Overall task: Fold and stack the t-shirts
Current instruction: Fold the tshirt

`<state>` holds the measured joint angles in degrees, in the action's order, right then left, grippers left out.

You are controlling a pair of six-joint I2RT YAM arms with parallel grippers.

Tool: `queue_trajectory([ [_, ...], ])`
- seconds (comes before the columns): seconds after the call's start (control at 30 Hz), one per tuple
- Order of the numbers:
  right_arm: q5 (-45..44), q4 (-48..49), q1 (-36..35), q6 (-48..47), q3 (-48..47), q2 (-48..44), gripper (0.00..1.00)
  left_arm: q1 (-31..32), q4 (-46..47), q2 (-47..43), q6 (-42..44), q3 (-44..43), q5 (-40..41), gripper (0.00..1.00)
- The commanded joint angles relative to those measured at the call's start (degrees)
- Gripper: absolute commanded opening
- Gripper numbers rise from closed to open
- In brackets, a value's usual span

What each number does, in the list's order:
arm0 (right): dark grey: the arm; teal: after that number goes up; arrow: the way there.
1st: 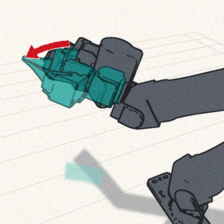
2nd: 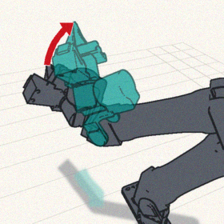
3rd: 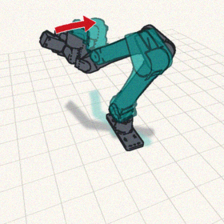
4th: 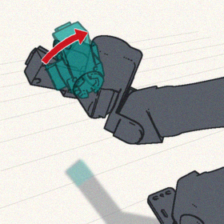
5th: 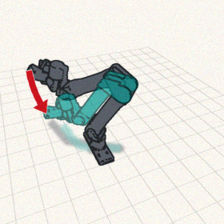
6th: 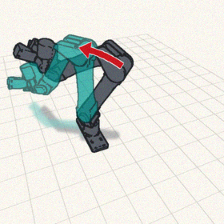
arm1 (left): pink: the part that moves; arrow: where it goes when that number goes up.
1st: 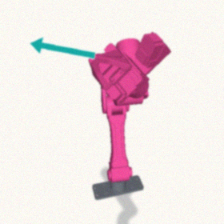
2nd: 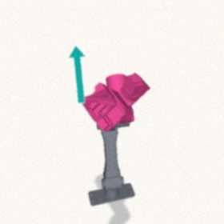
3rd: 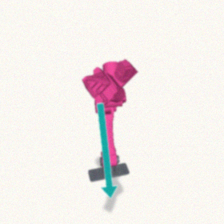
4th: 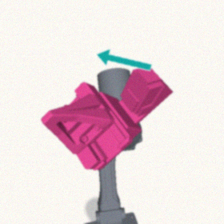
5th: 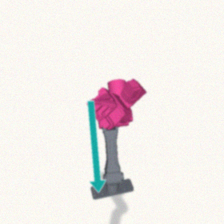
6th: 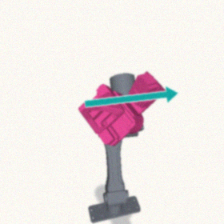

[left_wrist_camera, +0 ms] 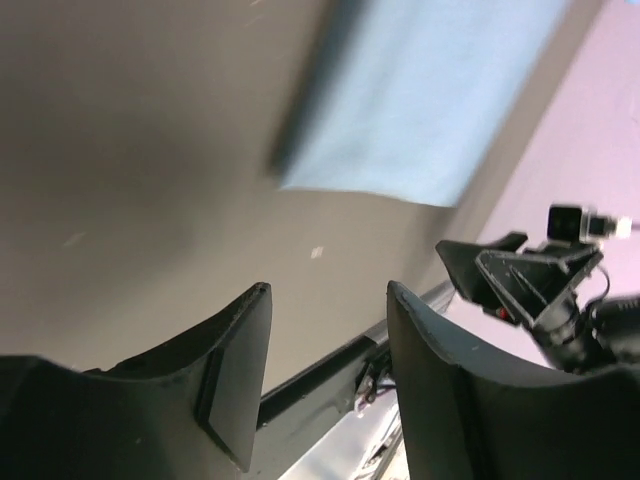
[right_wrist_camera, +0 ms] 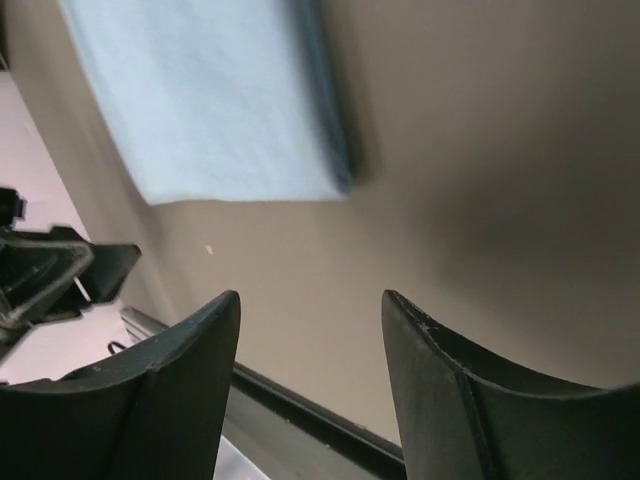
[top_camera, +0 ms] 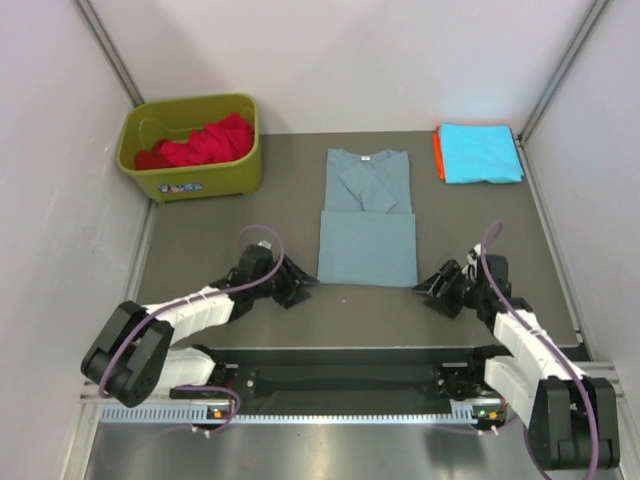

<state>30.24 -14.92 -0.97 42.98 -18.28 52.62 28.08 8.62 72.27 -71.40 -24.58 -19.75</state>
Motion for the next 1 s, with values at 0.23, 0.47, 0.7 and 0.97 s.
queue_trajectory([
  [0.23,-5.19,14.12,0.18,13.97,9.58,-4.28,0.57,6.38,9.4,4.19,-12.54,1.37,14.12,0.53],
  [0.47,-11.25,18.42,-4.03,18.01,11.59,-3.58,0.54,6.73,4.31,6.04,-17.9,0.59,17.89,0.48],
  [0.7,-17.31,19.67,-10.62,24.34,9.32,2.75,0.42,6.64,-2.65,8.67,-21.06,-2.32,18.34,0.43],
  [0.97,-26.02,16.94,-14.32,30.84,9.76,0.2,0.4,6.64,-0.98,13.51,-22.56,-4.25,16.15,0.43],
])
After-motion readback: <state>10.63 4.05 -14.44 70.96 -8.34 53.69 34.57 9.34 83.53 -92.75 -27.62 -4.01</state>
